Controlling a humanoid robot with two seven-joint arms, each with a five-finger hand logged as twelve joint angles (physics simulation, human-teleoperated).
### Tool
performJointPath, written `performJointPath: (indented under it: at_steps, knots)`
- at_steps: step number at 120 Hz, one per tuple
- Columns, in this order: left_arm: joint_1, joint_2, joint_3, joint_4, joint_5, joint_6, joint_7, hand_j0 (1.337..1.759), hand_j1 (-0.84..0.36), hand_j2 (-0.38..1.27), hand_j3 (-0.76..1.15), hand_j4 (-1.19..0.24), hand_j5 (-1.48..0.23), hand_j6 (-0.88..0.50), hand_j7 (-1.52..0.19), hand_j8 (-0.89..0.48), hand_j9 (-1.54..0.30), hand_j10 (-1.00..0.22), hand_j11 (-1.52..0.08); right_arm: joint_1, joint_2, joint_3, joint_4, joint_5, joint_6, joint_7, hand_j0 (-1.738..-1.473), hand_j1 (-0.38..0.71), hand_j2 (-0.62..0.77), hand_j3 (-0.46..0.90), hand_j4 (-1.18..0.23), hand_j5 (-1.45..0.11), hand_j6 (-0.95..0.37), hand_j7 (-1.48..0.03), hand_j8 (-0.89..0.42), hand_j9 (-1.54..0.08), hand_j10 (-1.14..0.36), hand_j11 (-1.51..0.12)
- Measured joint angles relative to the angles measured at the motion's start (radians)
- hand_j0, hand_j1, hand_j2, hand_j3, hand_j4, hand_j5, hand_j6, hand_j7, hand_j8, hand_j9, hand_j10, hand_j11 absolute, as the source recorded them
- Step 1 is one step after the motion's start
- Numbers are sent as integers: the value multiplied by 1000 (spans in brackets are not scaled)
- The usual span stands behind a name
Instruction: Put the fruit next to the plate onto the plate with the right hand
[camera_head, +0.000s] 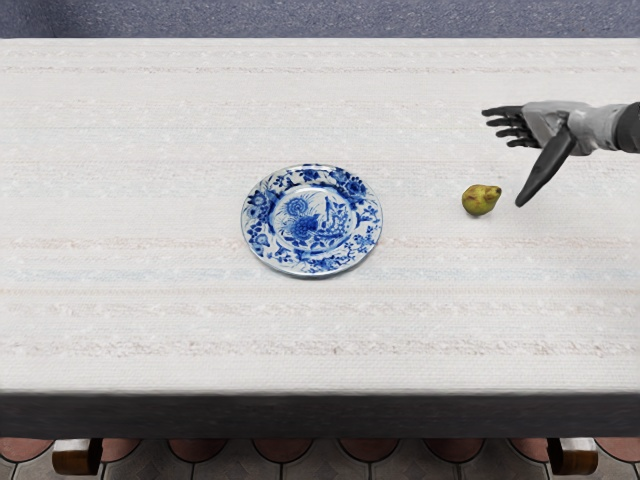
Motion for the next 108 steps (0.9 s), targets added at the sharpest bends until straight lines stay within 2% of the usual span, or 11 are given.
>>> performJointPath:
  at_steps: [21, 46, 73, 108]
  knots:
    - [1, 0, 0, 0, 0, 0, 0, 1658, 325, 4, 0, -21, -27, -21, -27, -21, -27, -21, -27, -72, -66, 1, 169, -15, -167, 26, -1658, -349, 1, 0, -2, 0, -3, 0, -2, 0, -1, 0]
    - [1, 0, 0, 0, 0, 0, 0, 1658, 325, 4, 0, -21, -27, -21, -27, -21, -27, -21, -27, -130, -85, 1, 256, -17, -357, 63, -1658, -341, 0, 0, -10, -10, -11, -9, -10, -10, -9, -10]
    - [1, 0, 0, 0, 0, 0, 0, 1658, 325, 4, 0, -21, -27, -21, -27, -21, -27, -21, -27, -185, -83, 1, 312, -36, -494, 71, -1658, -269, -12, 0, -70, -89, -72, -88, -71, -88, -70, -88]
    - [1, 0, 0, 0, 0, 0, 0, 1658, 325, 4, 0, -21, -27, -21, -27, -21, -27, -21, -26, -221, -60, -15, 320, -59, -611, 88, -1658, -95, -40, 0, -216, -277, -217, -277, -216, -277, -215, -277]
